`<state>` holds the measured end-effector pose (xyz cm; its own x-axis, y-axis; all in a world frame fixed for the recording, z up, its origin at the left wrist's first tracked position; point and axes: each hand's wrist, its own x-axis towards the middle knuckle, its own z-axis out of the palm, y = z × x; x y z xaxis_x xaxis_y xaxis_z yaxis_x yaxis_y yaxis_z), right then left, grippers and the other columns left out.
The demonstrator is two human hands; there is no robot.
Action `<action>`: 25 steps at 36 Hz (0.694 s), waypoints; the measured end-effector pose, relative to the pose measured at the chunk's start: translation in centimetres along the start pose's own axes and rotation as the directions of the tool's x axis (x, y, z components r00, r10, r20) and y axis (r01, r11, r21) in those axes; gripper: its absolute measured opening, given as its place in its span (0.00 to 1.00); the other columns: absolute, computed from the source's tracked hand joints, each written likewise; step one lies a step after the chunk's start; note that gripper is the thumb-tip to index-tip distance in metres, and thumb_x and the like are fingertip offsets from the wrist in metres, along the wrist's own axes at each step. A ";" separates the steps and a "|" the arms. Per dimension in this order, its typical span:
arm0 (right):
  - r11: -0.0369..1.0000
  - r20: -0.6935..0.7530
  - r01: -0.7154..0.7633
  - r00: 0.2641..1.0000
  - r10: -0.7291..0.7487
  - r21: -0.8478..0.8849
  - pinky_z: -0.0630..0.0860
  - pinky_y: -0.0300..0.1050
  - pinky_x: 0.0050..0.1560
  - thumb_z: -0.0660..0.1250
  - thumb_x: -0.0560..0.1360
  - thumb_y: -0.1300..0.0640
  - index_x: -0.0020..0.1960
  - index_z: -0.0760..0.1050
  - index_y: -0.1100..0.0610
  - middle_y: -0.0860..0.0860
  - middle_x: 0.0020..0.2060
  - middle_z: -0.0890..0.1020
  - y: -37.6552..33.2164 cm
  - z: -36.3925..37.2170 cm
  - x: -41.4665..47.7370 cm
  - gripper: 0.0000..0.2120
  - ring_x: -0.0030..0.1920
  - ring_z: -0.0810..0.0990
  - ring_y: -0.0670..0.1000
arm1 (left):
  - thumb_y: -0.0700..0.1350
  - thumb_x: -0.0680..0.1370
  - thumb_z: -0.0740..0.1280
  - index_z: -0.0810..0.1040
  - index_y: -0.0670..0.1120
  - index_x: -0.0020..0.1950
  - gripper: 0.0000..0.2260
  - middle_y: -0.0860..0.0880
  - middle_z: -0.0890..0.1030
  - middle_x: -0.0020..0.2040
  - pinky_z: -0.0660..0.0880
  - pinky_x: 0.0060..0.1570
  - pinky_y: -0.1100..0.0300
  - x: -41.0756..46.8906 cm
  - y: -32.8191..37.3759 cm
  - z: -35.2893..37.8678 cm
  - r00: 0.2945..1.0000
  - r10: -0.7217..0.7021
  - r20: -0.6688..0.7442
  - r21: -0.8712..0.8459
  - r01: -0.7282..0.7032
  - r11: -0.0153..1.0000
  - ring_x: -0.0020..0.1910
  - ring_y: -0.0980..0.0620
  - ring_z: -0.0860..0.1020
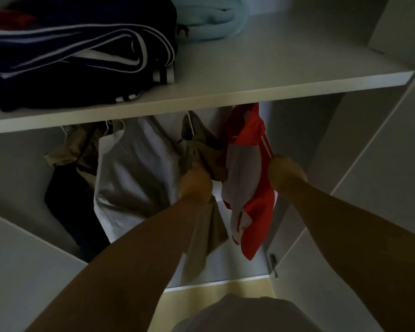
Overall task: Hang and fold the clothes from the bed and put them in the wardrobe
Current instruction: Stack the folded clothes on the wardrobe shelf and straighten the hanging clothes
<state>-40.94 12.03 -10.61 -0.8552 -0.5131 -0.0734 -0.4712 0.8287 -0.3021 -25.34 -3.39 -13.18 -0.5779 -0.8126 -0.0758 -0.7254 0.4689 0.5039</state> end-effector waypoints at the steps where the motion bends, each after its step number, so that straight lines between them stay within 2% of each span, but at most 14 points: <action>1: 1.000 0.000 -0.011 1.000 0.011 -0.012 0.76 0.54 0.50 0.57 0.82 0.61 0.60 0.76 0.63 0.62 0.57 0.80 0.4 -0.2 0.0 0.12 0.57 0.81 0.64 | 0.46 0.85 0.57 0.68 0.41 0.72 0.17 0.40 0.76 0.67 0.72 0.63 0.52 0.0 0.6 0.4 1.000 0.001 0.020 0.001 -0.001 1.000 0.64 0.42 0.76; 3: 1.000 0.004 -0.024 1.000 0.024 -0.016 0.77 0.57 0.55 0.57 0.82 0.62 0.61 0.76 0.64 0.62 0.58 0.80 1.0 -0.6 0.3 0.13 0.58 0.80 0.64 | 0.46 0.84 0.58 0.69 0.41 0.72 0.18 0.41 0.77 0.65 0.73 0.63 0.53 -0.3 1.6 0.8 0.998 0.020 0.052 -0.051 -0.017 0.999 0.63 0.43 0.77; 5: 0.999 0.003 -0.050 0.999 0.050 -0.008 0.78 0.58 0.56 0.57 0.82 0.62 0.61 0.77 0.63 0.62 0.58 0.80 1.5 -0.9 0.4 0.13 0.58 0.80 0.64 | 0.47 0.83 0.59 0.68 0.42 0.72 0.18 0.41 0.79 0.62 0.76 0.62 0.50 -0.5 2.2 1.0 0.998 0.043 0.048 -0.075 -0.039 0.996 0.59 0.42 0.79; 7: 0.998 -0.006 -0.060 0.998 0.060 -0.026 0.77 0.57 0.54 0.57 0.81 0.61 0.59 0.77 0.63 0.62 0.57 0.81 2.0 -1.3 0.6 0.13 0.57 0.80 0.64 | 0.46 0.83 0.58 0.68 0.43 0.71 0.17 0.42 0.80 0.59 0.78 0.57 0.48 -0.6 2.3 1.1 0.997 0.067 0.025 -0.061 -0.065 0.996 0.55 0.43 0.80; 11: 0.995 -0.026 -0.086 0.996 0.085 -0.055 0.77 0.57 0.54 0.55 0.82 0.61 0.59 0.78 0.63 0.63 0.56 0.81 2.9 -1.7 0.4 0.14 0.56 0.81 0.65 | 0.43 0.84 0.56 0.68 0.43 0.70 0.14 0.43 0.80 0.56 0.79 0.50 0.53 -0.6 1.4 0.8 0.998 0.066 0.023 -0.076 -0.064 0.995 0.49 0.46 0.80; 13: 0.991 -0.022 -0.090 0.996 0.088 -0.096 0.78 0.57 0.53 0.55 0.82 0.61 0.60 0.78 0.63 0.63 0.56 0.81 3.0 -1.8 0.3 0.15 0.56 0.81 0.65 | 0.45 0.85 0.54 0.69 0.45 0.68 0.13 0.44 0.79 0.56 0.77 0.46 0.56 -0.7 0.9 0.5 0.997 0.076 0.016 -0.081 -0.074 0.994 0.48 0.48 0.79; 15: 0.981 0.001 -0.096 0.995 0.098 -0.170 0.76 0.54 0.48 0.57 0.82 0.60 0.59 0.78 0.62 0.61 0.55 0.81 2.8 -2.0 0.2 0.13 0.55 0.81 0.63 | 0.50 0.86 0.53 0.69 0.45 0.67 0.15 0.43 0.79 0.57 0.77 0.49 0.53 -0.8 0.5 -0.1 0.996 0.086 -0.001 -0.091 -0.085 0.992 0.50 0.46 0.79; 17: 0.951 0.028 -0.099 0.993 0.112 -0.292 0.74 0.55 0.47 0.59 0.81 0.58 0.60 0.78 0.60 0.60 0.56 0.81 2.2 -2.4 0.2 0.12 0.56 0.81 0.62 | 0.58 0.85 0.52 0.69 0.45 0.67 0.20 0.44 0.80 0.57 0.78 0.51 0.49 -1.0 -0.1 -0.7 0.997 0.080 -0.017 -0.094 -0.082 0.992 0.52 0.44 0.80; 19: 0.902 0.026 -0.091 0.993 0.112 -0.423 0.75 0.55 0.53 0.61 0.80 0.56 0.64 0.77 0.57 0.57 0.61 0.79 1.2 -2.9 0.1 0.14 0.61 0.79 0.61 | 0.64 0.83 0.49 0.70 0.46 0.67 0.25 0.44 0.79 0.54 0.75 0.47 0.52 -0.9 -1.4 -1.7 0.992 0.090 -0.087 -0.002 -0.091 0.996 0.53 0.43 0.80; 21: 0.862 0.026 -0.054 0.997 0.077 -0.503 0.74 0.53 0.54 0.63 0.80 0.53 0.67 0.76 0.54 0.54 0.64 0.78 0.3 -2.8 0.1 0.16 0.64 0.77 0.59 | 0.63 0.83 0.50 0.71 0.47 0.67 0.25 0.44 0.79 0.55 0.70 0.45 0.54 -0.6 -3.5 -3.3 0.969 0.124 -0.215 0.178 -0.086 0.980 0.54 0.43 0.80; 23: 0.848 0.009 -0.003 1.000 0.010 -0.530 0.74 0.53 0.54 0.64 0.79 0.50 0.68 0.75 0.52 0.54 0.66 0.77 -1.6 -2.3 -0.1 0.18 0.64 0.77 0.59 | 0.59 0.84 0.53 0.70 0.45 0.71 0.23 0.41 0.76 0.64 0.71 0.56 0.48 0.1 -6.4 -5.5 0.926 0.171 -0.337 0.351 -0.045 0.935 0.61 0.40 0.75; 25: 0.852 0.046 0.120 0.993 -0.112 -0.510 0.75 0.55 0.56 0.65 0.78 0.50 0.64 0.76 0.54 0.56 0.64 0.78 -4.4 -1.7 -0.7 0.16 0.63 0.78 0.60 | 0.55 0.83 0.56 0.65 0.40 0.75 0.25 0.36 0.68 0.72 0.65 0.67 0.42 0.6 -9.3 -7.8 0.886 0.126 -0.446 0.424 0.085 0.901 0.69 0.36 0.68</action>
<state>-38.62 9.12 -7.65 -0.7861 -0.6126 -0.0825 -0.6140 0.7584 0.2186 -15.96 -10.94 -11.20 -0.4367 -0.8154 0.3802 -0.8620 0.5002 0.0827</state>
